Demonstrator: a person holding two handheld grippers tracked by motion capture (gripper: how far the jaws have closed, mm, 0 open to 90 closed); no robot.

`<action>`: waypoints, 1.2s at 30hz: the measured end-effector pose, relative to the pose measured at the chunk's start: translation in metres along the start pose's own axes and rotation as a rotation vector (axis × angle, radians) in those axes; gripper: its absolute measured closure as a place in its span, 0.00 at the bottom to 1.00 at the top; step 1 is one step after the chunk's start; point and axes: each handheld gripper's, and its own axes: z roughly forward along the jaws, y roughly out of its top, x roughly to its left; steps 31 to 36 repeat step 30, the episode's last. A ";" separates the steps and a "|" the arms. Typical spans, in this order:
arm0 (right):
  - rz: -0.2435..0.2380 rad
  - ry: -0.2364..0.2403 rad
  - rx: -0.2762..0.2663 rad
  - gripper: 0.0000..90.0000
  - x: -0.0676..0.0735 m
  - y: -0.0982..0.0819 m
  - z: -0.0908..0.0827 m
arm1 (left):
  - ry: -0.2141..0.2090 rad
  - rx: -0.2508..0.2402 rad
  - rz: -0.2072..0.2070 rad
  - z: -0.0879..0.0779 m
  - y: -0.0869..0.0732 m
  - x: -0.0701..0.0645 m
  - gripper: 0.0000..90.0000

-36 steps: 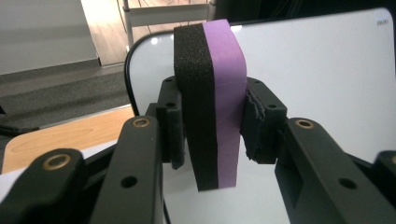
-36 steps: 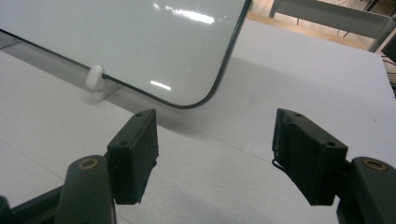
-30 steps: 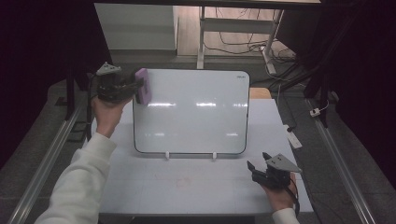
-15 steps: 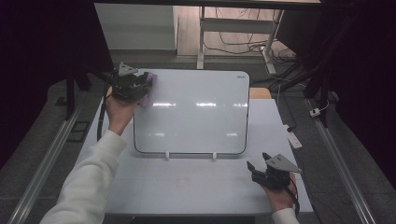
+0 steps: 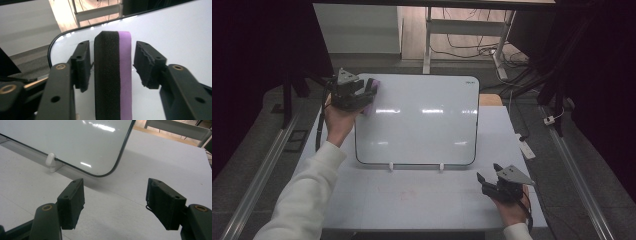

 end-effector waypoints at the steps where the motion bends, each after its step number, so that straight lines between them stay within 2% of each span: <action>1: 0.000 0.002 0.000 0.34 0.000 0.000 0.000 | -0.017 -0.004 -0.001 -0.004 -0.001 0.001 0.49; 5: 0.003 0.008 0.004 0.34 -0.003 -0.001 0.000 | -0.090 -0.015 -0.013 -0.021 -0.012 0.003 0.45; 8: 0.004 0.025 0.005 0.34 -0.007 -0.002 0.000 | -0.150 0.001 -0.010 -0.037 -0.028 0.003 0.43; 11: -0.007 0.059 0.008 0.35 -0.011 -0.003 -0.001 | -0.199 0.040 0.010 -0.055 -0.052 0.001 0.39; 16: -0.039 0.132 0.006 0.35 -0.013 -0.003 0.001 | -0.272 0.108 -0.020 -0.080 -0.100 0.001 0.35; 21: -0.082 0.170 0.010 0.35 -0.010 -0.001 0.002 | -0.309 0.159 -0.040 -0.099 -0.139 0.000 0.32; 24: -0.088 0.181 0.008 0.35 -0.009 0.000 0.003 | -0.321 0.193 -0.038 -0.104 -0.157 -0.004 0.30; 27: -0.095 0.188 0.005 0.35 -0.009 0.001 0.002 | -0.338 0.214 -0.064 -0.107 -0.173 -0.006 0.29; 30: -0.092 0.192 0.000 0.35 -0.010 0.002 0.002 | -0.334 0.222 -0.075 -0.107 -0.183 -0.007 0.28; 36: -0.092 0.192 0.000 0.35 -0.010 0.002 0.002 | -0.334 0.222 -0.075 -0.107 -0.183 -0.007 0.28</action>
